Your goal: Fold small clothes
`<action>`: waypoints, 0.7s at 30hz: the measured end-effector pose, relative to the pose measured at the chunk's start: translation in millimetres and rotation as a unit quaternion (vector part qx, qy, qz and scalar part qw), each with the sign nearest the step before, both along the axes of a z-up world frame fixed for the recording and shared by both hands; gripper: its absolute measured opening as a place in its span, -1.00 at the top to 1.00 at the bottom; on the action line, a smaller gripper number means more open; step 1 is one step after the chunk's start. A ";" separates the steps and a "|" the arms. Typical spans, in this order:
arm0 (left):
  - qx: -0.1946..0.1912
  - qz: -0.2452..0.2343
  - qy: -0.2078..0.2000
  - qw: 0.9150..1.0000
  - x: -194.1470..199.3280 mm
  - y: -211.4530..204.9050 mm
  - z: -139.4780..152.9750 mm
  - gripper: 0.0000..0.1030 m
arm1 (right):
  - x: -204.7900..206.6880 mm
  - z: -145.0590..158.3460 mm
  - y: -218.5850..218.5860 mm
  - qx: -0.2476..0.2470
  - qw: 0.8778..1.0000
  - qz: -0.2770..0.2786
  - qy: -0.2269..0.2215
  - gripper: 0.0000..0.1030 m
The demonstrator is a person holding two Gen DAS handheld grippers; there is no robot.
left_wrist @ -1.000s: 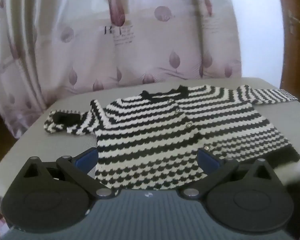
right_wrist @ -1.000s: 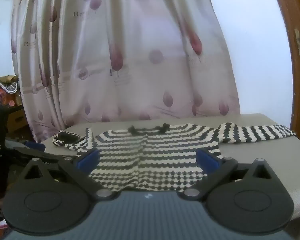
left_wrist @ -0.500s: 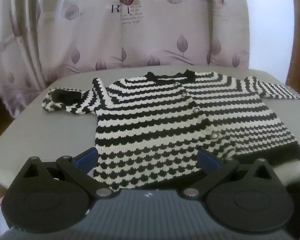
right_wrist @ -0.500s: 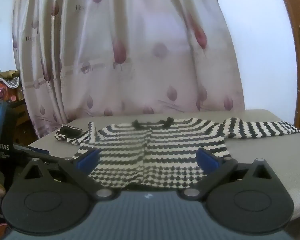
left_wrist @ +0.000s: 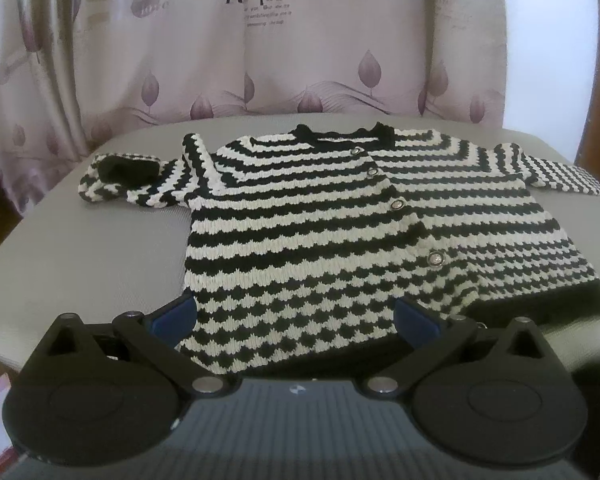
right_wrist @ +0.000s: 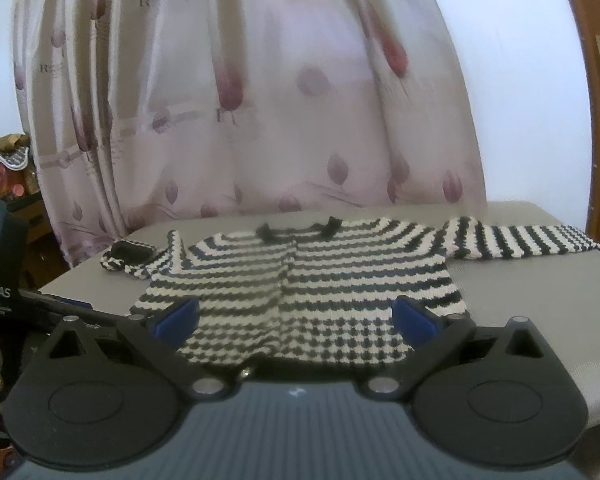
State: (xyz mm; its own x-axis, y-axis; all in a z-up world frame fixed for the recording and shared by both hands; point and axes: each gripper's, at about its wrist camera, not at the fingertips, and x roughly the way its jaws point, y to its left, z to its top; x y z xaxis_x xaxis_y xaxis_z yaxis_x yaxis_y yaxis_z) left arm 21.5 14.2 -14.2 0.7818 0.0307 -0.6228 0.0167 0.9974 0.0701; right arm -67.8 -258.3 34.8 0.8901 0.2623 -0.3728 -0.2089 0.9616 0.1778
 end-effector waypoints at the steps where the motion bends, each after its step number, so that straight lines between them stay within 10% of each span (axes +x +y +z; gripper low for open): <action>1: -0.001 0.003 0.002 1.000 0.7 0.9 -1.4 -1.00 | 1.5 -0.9 -0.4 -0.001 1.000 -0.002 0.003 -1.00; 21: 0.000 0.006 0.001 1.000 13.8 14.0 -12.6 -1.00 | 54.4 -16.1 -2.5 -0.037 0.995 -0.043 0.082 -1.00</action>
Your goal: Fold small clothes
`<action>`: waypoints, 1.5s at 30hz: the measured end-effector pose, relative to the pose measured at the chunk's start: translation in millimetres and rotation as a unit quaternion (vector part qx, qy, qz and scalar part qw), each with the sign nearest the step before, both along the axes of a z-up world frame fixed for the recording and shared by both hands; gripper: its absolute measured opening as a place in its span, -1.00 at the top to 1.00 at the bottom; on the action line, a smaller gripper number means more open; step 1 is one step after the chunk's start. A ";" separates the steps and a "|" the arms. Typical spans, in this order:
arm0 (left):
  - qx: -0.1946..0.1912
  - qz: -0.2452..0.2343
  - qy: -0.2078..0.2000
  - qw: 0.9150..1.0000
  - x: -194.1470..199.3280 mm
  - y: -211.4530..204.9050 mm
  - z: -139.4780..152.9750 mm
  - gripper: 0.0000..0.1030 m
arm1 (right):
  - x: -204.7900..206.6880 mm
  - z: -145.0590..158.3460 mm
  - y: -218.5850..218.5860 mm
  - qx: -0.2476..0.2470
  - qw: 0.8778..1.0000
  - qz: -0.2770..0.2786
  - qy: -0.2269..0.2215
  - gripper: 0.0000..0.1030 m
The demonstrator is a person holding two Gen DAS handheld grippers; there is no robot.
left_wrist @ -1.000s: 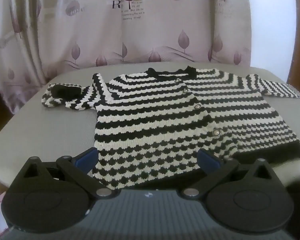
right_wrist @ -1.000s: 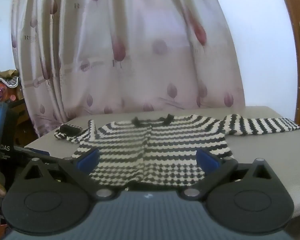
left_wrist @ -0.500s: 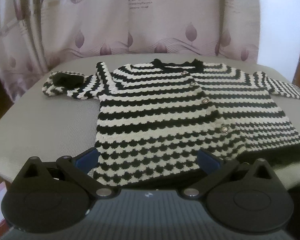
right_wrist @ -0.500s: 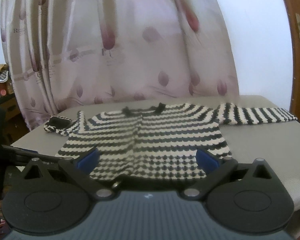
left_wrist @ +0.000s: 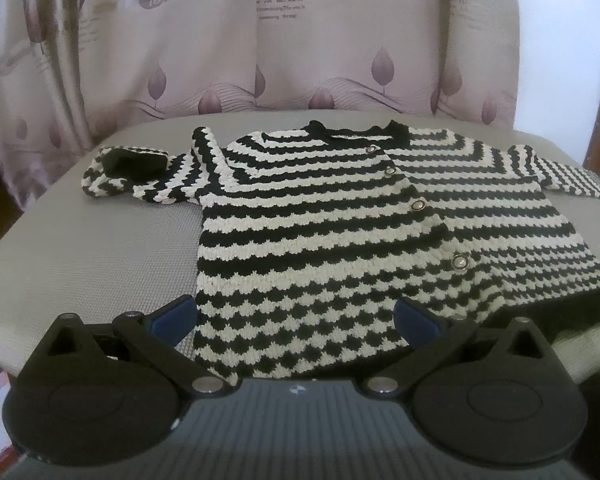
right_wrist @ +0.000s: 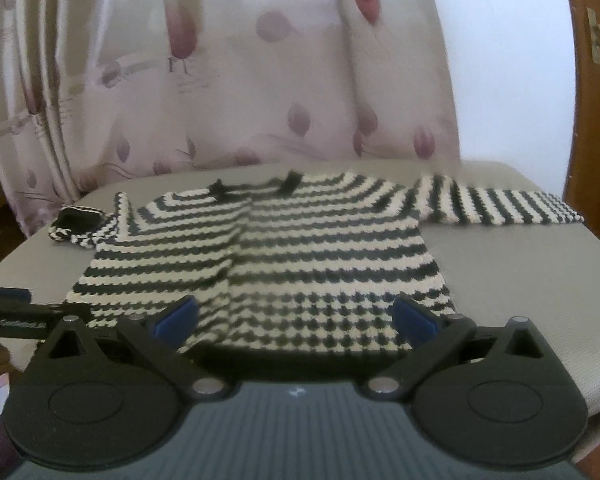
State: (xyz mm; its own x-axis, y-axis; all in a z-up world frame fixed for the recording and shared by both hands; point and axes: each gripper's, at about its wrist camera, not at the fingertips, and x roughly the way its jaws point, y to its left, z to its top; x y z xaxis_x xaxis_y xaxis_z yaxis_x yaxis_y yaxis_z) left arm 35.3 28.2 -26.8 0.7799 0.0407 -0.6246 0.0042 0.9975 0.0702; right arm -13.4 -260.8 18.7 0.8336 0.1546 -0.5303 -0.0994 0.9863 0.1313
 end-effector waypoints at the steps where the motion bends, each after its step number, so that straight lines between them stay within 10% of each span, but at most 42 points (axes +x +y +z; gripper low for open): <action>1: 0.000 -0.001 -0.001 1.000 0.2 0.4 -0.3 -1.00 | 2.1 -0.8 -0.2 -0.004 1.000 -0.003 0.002 -1.00; 24: 0.021 0.007 -0.031 0.999 23.6 39.0 4.5 -1.00 | 41.4 -16.3 2.5 -0.034 0.999 0.010 0.031 -1.00; 34: 0.114 0.049 -0.089 0.988 80.3 127.5 7.7 -0.60 | 48.7 -22.4 12.5 -0.032 0.998 0.032 0.042 -1.00; 45: 0.242 -0.058 -0.087 0.965 168.5 206.2 -12.5 -0.62 | 66.2 -38.7 22.7 -0.033 0.996 0.037 0.074 -1.00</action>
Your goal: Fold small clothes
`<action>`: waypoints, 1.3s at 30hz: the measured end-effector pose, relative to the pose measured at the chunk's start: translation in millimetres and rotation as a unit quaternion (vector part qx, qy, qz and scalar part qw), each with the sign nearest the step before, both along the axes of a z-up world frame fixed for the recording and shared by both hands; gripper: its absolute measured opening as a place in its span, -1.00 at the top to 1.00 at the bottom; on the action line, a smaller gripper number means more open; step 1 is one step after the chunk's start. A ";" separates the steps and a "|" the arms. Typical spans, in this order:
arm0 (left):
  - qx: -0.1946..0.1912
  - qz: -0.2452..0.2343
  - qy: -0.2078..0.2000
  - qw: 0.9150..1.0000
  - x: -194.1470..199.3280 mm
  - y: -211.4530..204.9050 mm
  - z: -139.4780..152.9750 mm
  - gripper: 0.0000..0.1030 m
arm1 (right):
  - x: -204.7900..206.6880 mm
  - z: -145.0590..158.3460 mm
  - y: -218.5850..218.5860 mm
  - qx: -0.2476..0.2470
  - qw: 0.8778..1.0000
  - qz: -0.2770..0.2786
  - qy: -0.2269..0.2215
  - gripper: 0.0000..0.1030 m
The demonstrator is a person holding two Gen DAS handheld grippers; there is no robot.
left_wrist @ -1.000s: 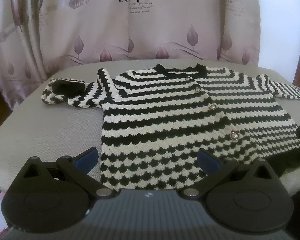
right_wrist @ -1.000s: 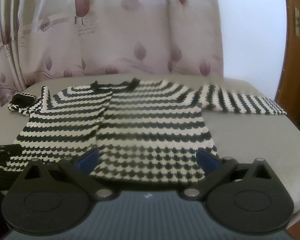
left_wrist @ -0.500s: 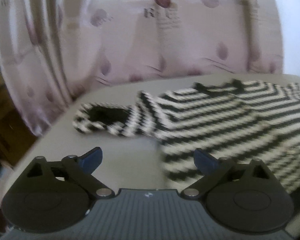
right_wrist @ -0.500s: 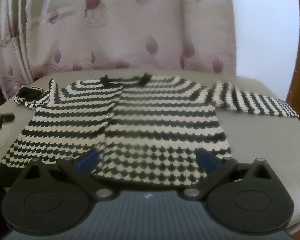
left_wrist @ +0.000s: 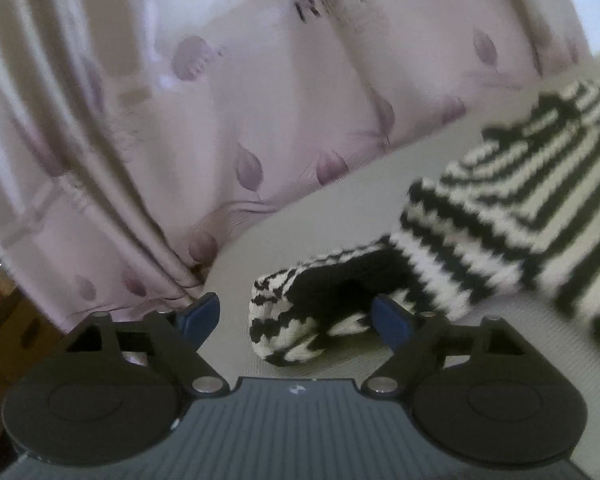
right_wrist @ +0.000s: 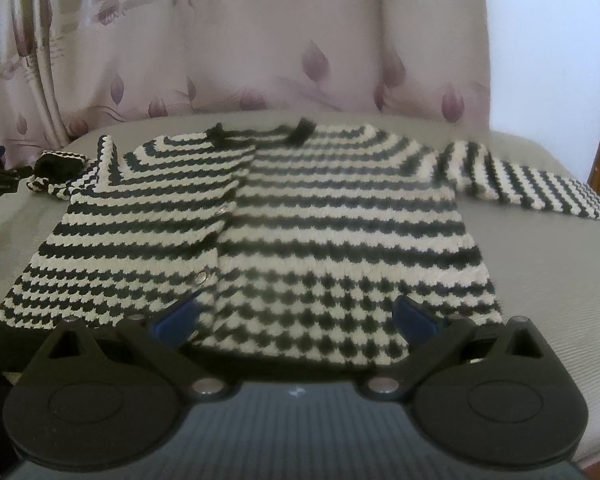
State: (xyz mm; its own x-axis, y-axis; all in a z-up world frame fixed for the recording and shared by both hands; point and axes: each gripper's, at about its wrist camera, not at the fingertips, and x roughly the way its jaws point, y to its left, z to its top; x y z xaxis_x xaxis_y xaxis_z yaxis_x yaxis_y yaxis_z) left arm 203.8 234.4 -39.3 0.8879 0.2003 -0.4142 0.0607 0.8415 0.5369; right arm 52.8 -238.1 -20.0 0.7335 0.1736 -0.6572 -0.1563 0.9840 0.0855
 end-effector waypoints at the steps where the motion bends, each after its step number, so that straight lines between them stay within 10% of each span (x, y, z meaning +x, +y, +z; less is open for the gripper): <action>1: 0.012 -0.010 0.013 1.000 6.7 4.9 -3.5 -0.61 | 1.8 -0.7 1.2 0.001 1.000 -0.001 0.004 -1.00; 8: 0.170 -0.111 0.019 0.979 22.9 14.0 -28.9 -0.50 | 8.0 -0.7 14.4 -0.003 1.000 0.011 0.015 -1.00; 15: 0.185 -0.165 0.079 0.966 49.2 16.4 -37.7 0.43 | 11.6 -3.1 17.0 0.022 0.999 0.004 0.035 -1.00; 25: -0.071 -0.077 0.010 0.994 32.1 25.5 38.0 0.73 | 8.7 -0.1 13.7 0.037 0.999 -0.002 0.033 -1.00; 39: -0.348 -0.050 0.029 0.936 12.7 -99.3 197.0 0.75 | -5.7 11.3 -18.3 0.102 0.995 -0.008 -0.002 -1.00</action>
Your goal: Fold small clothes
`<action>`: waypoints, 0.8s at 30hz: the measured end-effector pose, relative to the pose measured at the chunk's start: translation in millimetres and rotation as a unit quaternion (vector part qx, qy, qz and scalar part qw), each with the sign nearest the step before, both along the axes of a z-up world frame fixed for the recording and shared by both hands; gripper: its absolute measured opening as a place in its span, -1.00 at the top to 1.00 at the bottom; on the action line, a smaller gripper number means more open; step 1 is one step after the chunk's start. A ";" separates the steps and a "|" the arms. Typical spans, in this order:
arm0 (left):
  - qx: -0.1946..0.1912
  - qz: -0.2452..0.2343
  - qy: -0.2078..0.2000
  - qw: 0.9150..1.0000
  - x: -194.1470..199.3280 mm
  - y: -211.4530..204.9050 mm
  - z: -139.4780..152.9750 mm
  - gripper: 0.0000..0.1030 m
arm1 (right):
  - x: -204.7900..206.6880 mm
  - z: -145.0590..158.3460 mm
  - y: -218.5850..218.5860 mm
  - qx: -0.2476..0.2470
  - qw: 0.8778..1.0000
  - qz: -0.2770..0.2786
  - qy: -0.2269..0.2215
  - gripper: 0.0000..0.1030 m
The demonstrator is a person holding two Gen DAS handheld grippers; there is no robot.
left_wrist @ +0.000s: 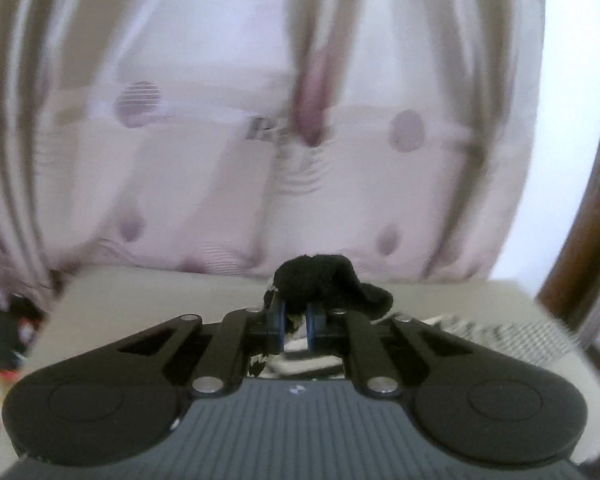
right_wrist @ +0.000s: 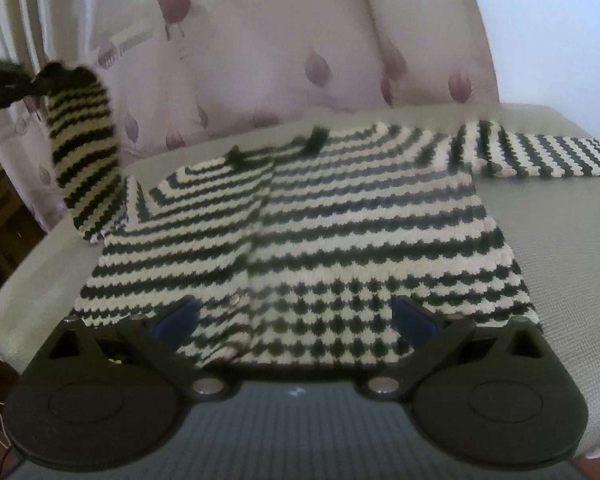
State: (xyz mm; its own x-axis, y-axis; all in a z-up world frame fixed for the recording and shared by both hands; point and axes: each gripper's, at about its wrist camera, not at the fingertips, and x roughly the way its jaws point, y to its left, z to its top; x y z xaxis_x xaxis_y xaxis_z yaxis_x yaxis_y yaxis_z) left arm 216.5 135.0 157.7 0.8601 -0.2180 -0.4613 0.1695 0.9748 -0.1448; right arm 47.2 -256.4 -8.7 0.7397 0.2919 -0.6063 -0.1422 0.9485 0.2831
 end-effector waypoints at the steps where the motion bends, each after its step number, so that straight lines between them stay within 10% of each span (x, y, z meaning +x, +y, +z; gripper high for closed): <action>1: -0.010 -0.006 0.002 1.000 3.0 -15.0 3.6 0.76 | -1.4 0.6 -3.8 0.003 1.000 -0.002 -0.002 -1.00; 9: -0.054 -0.071 0.030 0.996 40.4 -159.4 2.2 0.76 | -11.3 7.0 -39.3 0.024 0.999 -0.011 -0.030 -1.00; 18: -0.055 -0.142 0.071 0.986 75.2 -279.9 -84.3 0.77 | -4.5 -0.3 -83.4 0.049 0.998 -0.032 -0.036 -1.00; 20: -0.058 -0.163 0.073 0.982 77.8 -293.4 -105.3 0.57 | -3.0 -2.3 -91.6 0.054 0.997 -0.034 -0.038 -1.00; 22: -0.058 -0.178 0.071 0.980 75.7 -300.1 -121.3 -0.32 | -0.7 -4.4 -99.1 0.057 0.997 -0.036 -0.038 -1.00; 24: -0.060 -0.172 0.047 0.982 65.9 -294.5 -127.2 -0.73 | 4.4 -5.5 -106.4 0.069 0.996 -0.035 -0.037 -1.00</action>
